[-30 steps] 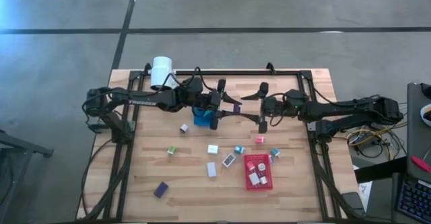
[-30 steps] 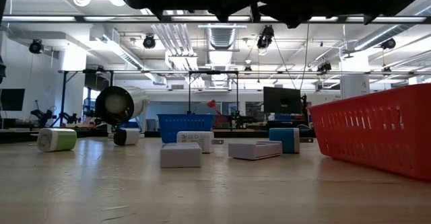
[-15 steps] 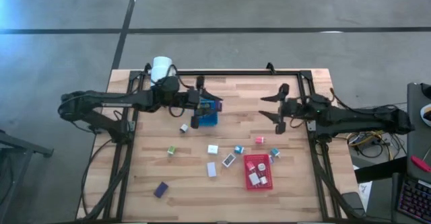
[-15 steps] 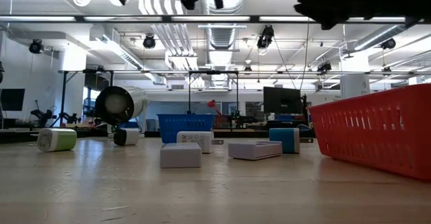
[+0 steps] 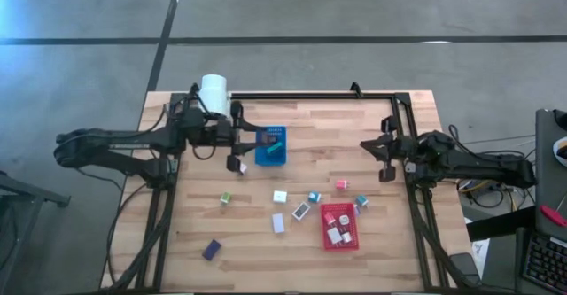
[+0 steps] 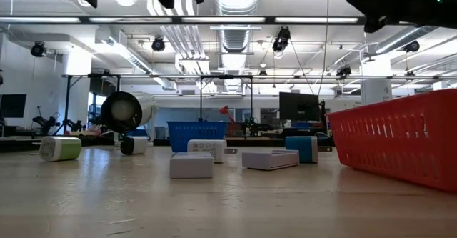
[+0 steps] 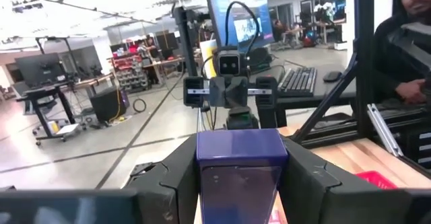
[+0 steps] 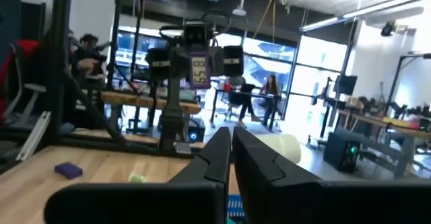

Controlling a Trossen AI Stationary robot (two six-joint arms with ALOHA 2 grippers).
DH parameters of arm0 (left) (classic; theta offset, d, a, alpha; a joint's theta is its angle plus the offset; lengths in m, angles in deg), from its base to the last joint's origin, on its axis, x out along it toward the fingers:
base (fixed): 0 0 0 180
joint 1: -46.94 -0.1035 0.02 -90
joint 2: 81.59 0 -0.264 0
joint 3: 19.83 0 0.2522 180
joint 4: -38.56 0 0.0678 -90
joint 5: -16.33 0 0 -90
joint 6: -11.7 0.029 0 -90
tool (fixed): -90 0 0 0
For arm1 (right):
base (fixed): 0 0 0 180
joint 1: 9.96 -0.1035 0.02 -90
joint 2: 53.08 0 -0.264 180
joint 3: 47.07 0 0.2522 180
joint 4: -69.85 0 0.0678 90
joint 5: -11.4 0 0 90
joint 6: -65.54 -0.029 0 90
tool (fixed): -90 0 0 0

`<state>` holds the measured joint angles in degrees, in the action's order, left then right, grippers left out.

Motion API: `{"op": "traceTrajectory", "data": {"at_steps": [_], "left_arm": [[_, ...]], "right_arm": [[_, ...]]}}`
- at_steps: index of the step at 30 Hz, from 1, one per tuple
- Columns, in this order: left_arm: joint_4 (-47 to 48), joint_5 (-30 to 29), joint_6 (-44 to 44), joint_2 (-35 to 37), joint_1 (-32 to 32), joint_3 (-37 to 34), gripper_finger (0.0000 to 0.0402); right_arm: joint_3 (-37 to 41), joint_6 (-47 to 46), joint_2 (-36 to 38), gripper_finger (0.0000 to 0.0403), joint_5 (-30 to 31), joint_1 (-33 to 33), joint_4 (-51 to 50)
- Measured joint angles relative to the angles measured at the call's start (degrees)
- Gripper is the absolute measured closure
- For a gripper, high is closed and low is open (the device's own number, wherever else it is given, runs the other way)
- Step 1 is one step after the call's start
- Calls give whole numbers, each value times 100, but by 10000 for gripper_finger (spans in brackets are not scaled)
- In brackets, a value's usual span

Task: Pick & Place Office items
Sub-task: Put the right dark blue digital clock into the blue bin

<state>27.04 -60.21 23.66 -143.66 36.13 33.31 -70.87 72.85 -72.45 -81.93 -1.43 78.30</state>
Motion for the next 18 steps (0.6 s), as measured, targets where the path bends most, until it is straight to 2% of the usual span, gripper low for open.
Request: {"op": "traceTrajectory", "data": {"at_steps": [6, 12, 18], "left_arm": [[48, -60, -45, 487, 0, -245, 247], [151, -58, -59, 1306, 0, -639, 247], [176, -56, -65, 2460, 0, -1372, 247]], "right_arm": [[45, -177, 570, 394, -37, 0, -881], [303, -177, 874, 394, -246, 2, -1020], [427, -175, 1126, 394, -269, 0, -1021]]}}
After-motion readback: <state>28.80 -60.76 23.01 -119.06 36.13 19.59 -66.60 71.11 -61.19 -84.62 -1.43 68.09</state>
